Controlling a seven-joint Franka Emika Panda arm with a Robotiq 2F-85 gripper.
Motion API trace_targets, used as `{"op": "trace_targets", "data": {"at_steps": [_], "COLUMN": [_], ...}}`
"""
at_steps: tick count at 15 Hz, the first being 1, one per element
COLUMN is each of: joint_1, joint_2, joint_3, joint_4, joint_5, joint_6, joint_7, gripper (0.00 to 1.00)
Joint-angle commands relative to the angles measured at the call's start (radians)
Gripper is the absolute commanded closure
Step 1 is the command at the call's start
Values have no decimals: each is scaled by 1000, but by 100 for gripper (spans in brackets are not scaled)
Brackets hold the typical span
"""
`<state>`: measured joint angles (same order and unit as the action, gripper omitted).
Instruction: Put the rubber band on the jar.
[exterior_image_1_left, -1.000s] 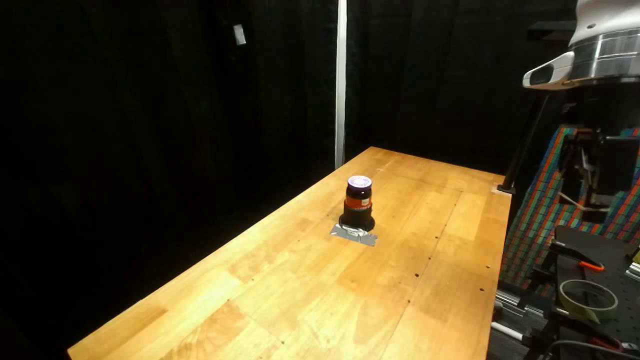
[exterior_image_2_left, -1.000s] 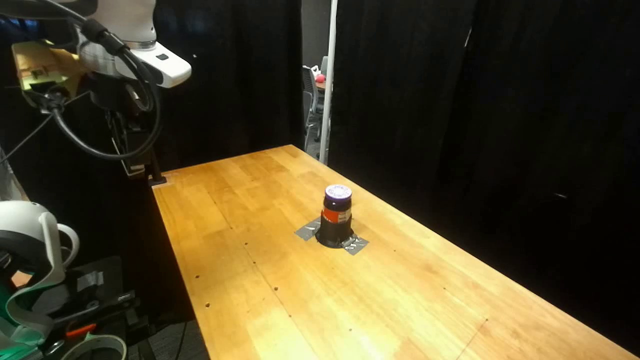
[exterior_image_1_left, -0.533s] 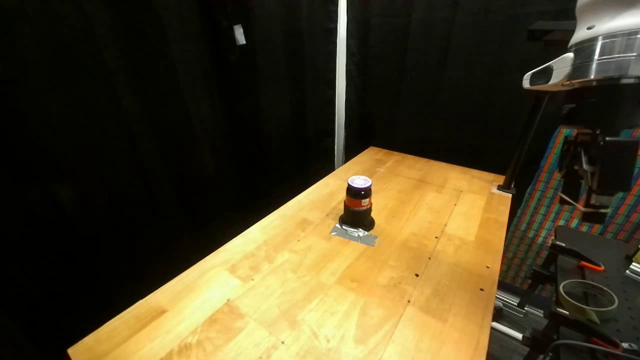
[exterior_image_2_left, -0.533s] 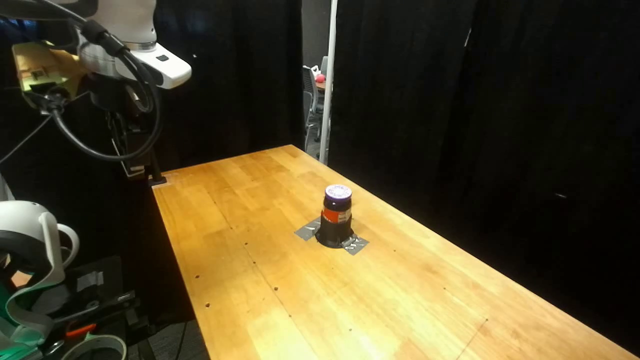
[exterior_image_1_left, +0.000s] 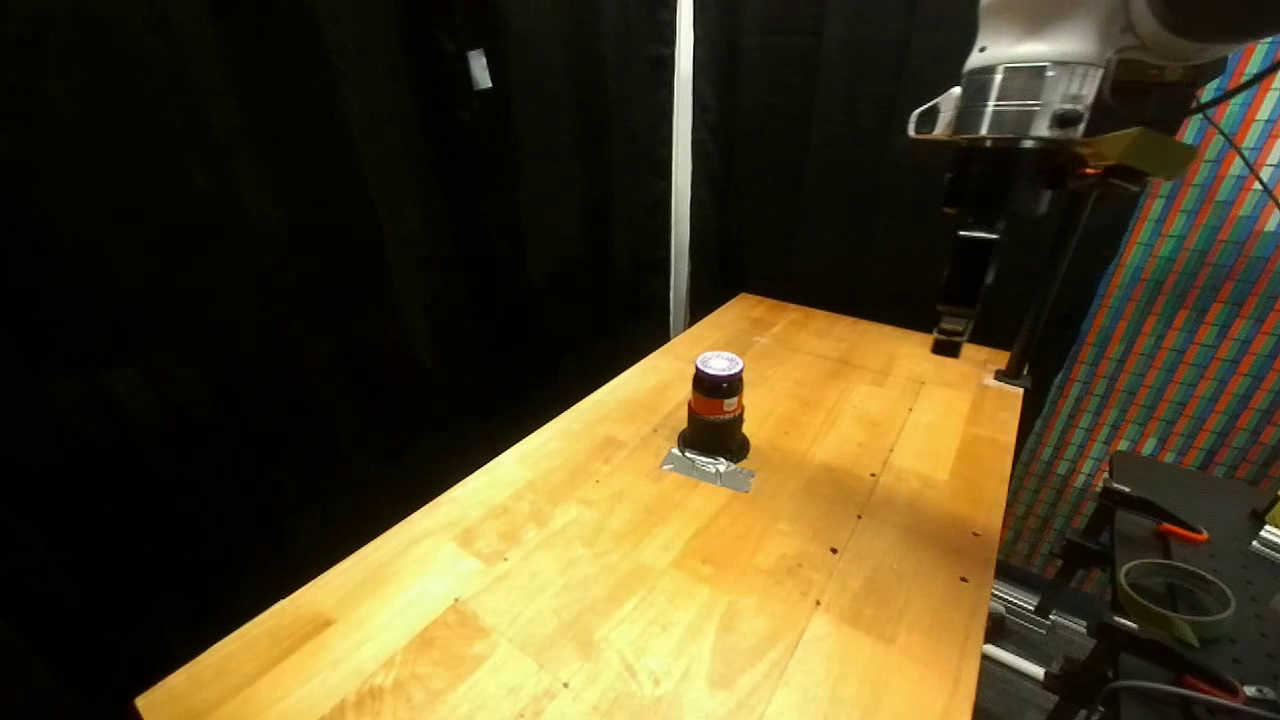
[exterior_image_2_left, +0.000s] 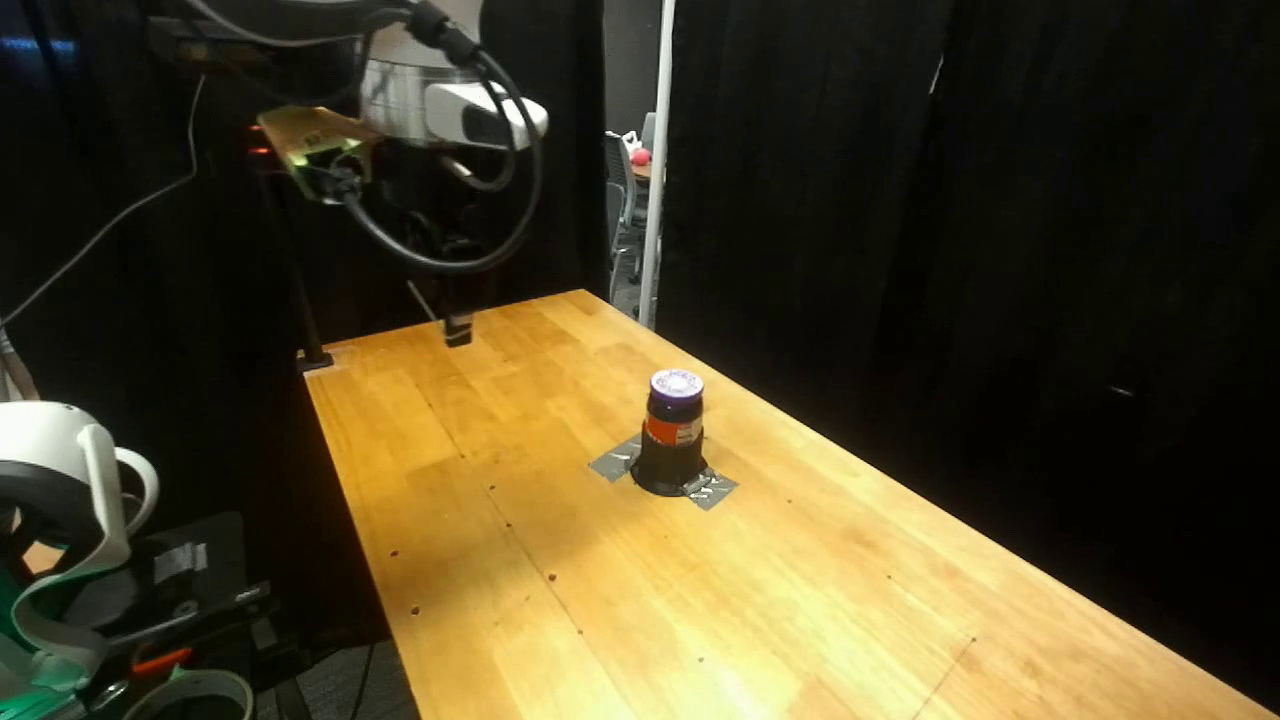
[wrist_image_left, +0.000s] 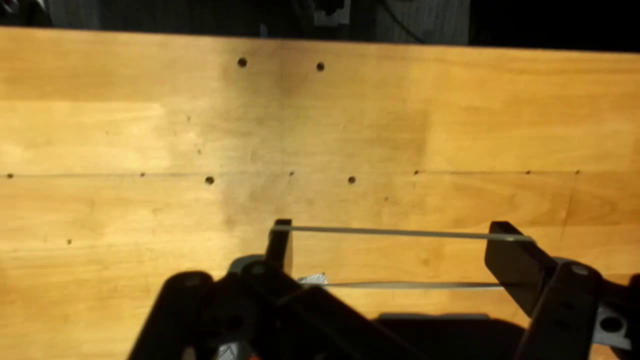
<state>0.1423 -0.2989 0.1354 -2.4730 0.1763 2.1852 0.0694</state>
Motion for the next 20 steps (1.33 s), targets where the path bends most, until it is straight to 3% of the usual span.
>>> {"op": "trace_targets", "data": {"at_steps": [1,10,20], "joint_1": [-43,-21,-3], "joint_2": [241,621,851], "joint_3": [10,-27,-102], "joint_4": [229,563,760], "joint_5": [-111,-232,-284], "joint_6": [44,202,235], "joint_7": [70,61,72], "gripper": [0,0,0]}}
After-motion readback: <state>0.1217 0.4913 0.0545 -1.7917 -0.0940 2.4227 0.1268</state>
